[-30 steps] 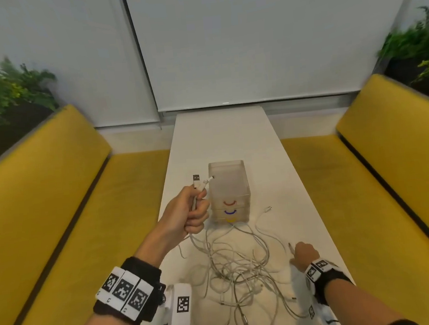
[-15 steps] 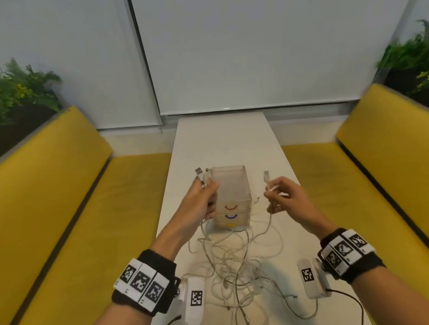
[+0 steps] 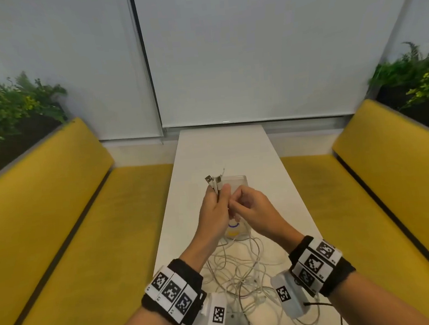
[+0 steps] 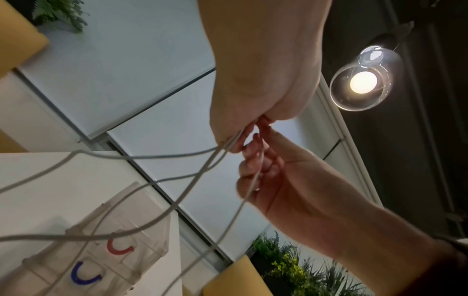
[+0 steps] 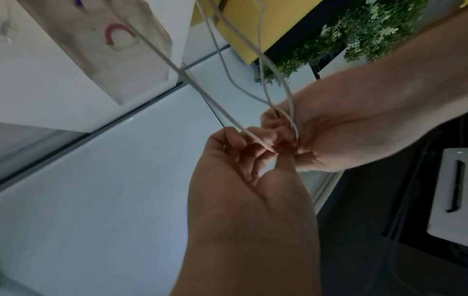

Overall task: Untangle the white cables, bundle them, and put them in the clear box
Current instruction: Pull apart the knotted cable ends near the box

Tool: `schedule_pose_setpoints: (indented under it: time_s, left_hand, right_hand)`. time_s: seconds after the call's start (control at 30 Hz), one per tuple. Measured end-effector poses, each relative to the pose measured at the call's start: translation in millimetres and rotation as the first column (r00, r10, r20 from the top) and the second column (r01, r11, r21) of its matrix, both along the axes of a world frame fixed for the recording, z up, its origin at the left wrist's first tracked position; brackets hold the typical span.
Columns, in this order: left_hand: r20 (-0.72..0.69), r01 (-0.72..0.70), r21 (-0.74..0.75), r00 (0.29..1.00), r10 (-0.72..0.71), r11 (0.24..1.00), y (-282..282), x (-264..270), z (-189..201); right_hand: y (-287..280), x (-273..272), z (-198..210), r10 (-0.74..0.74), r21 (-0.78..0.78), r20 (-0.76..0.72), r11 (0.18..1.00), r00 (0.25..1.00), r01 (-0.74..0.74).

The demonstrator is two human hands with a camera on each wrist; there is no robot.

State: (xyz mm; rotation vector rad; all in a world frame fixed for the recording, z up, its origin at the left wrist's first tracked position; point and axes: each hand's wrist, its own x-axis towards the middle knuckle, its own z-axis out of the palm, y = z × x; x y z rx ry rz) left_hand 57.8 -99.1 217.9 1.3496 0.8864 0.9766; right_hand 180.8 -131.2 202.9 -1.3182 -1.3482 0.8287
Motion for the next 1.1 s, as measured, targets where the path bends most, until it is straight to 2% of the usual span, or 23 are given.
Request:
schedule_pose_setpoints:
  time_s: [0.13, 0.23, 0.37, 0.53, 0.6, 0.63, 0.67, 0.73, 0.77, 0.83, 0.87, 0.97, 1.03, 1.1]
  left_hand:
    - [0.052, -0.065, 0.093, 0.997, 0.060, 0.994, 5, -7, 15]
    - [0.266, -0.037, 0.094, 0.964, 0.011, 0.995, 13, -19, 36]
    - [0.391, -0.127, 0.089, 0.917, 0.082, 0.988, 25, -38, 63]
    - [0.413, -0.367, 0.165, 0.869, 0.273, 0.916, 33, -63, 79]
    - [0.346, -0.381, 0.241, 0.893, 0.288, 0.893, 33, -65, 77]
    - [0.258, -0.352, 0.304, 0.925, 0.279, 0.885, 31, -63, 74]
    - [0.154, -0.286, 0.381, 0.957, 0.245, 0.879, 29, -59, 67]
    - [-0.093, -0.017, 0.475, 0.993, 0.070, 0.880, 25, -48, 48]
    - [-0.253, 0.138, 0.473, 0.967, -0.016, 0.870, 23, -41, 36]
    - [-0.513, 0.373, 0.402, 0.848, -0.132, 0.836, 18, -31, 16]
    - [-0.555, 0.415, 0.367, 0.816, -0.162, 0.833, 18, -27, 8]
    - [-0.540, 0.426, 0.282, 0.811, -0.224, 0.860, 16, -26, 1]
    - [-0.568, 0.412, 0.282, 0.800, -0.195, 0.867, 20, -27, 1]
    - [-0.551, 0.356, 0.327, 0.824, -0.130, 0.875, 24, -29, 3]
  right_hand:
    - [-7, -2, -6, 0.136, -0.048, 0.026, 0.990, 0.990, -0.135]
    - [-14, 7, -15, 0.203, -0.097, 0.004, 0.975, 0.979, -0.201]
    - [-22, 29, -20, 0.189, -0.142, 0.023, 0.973, 0.982, -0.184]
    - [-25, 60, -33, 0.107, -0.221, 0.126, 0.972, 0.986, -0.077]
    - [-26, 65, -36, 0.087, -0.218, 0.174, 0.975, 0.981, -0.048]
    - [-25, 64, -37, 0.087, -0.216, 0.202, 0.976, 0.976, -0.042]
    - [-24, 61, -36, 0.097, -0.222, 0.228, 0.974, 0.969, -0.046]
    - [-19, 50, -30, 0.162, -0.227, 0.246, 0.968, 0.956, -0.106]
    - [-17, 43, -24, 0.198, -0.226, 0.248, 0.964, 0.948, -0.142]
    - [-15, 34, -9, 0.251, -0.194, 0.249, 0.959, 0.935, -0.206]
    - [-15, 29, 2, 0.282, -0.176, 0.230, 0.953, 0.931, -0.245]
    - [-16, 27, 19, 0.355, -0.150, 0.260, 0.934, 0.898, -0.325]
    - [-18, 34, 16, 0.398, -0.153, 0.242, 0.916, 0.885, -0.371]
    - [-20, 40, 11, 0.377, -0.203, 0.143, 0.916, 0.915, -0.346]
